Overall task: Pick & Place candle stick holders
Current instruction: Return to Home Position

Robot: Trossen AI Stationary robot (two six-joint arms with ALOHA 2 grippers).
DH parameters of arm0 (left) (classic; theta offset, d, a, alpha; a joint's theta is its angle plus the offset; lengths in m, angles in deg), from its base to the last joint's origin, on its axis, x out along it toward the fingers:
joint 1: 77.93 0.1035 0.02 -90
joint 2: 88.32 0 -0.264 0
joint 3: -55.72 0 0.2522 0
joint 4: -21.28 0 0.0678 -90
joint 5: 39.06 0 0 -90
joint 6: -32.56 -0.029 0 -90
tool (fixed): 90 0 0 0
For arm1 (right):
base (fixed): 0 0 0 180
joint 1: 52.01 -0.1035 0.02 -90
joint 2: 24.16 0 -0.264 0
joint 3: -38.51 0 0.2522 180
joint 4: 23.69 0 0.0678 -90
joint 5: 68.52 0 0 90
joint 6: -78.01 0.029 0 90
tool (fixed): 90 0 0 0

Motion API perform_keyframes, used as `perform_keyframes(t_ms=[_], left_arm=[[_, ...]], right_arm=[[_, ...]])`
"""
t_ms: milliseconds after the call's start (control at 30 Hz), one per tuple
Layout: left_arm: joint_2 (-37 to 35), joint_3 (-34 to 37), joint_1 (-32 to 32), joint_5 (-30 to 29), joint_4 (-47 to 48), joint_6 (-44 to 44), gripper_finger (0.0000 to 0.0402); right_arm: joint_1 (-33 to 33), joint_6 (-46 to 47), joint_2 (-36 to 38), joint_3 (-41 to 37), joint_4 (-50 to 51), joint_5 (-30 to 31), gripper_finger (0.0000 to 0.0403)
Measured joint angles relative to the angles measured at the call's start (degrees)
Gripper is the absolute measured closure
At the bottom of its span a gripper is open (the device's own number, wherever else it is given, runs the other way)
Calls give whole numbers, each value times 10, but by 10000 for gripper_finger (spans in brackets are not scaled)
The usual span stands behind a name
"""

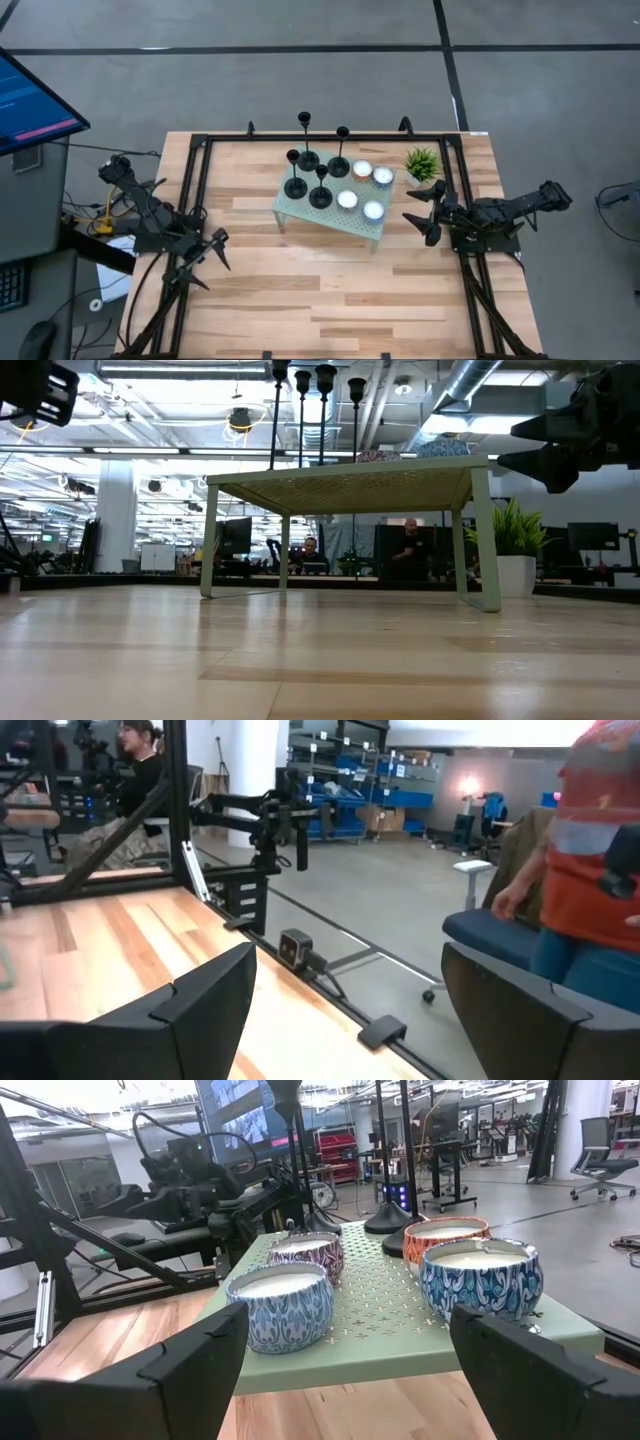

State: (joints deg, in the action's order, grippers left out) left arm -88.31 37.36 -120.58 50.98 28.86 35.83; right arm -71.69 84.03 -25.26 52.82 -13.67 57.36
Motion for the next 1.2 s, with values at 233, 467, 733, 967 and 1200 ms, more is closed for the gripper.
perform_keyframes(t_ms=[233, 467, 733, 967, 1200], left_arm=[[0, 1, 0, -8, -20, 0, 82], [0, 1, 9, -39, -18, -84, 82], [0, 1, 11, -76, -18, -108, 82], [0, 1, 11, -77, -20, -108, 82], [0, 1, 11, -77, -20, -107, 82]], right_arm=[[0, 0, 0, 0, 0, 0, 67], [0, 0, 0, 0, 0, 0, 67], [0, 0, 0, 0, 0, 0, 67], [0, 0, 0, 0, 0, 0, 67], [0, 0, 0, 0, 0, 0, 67]])
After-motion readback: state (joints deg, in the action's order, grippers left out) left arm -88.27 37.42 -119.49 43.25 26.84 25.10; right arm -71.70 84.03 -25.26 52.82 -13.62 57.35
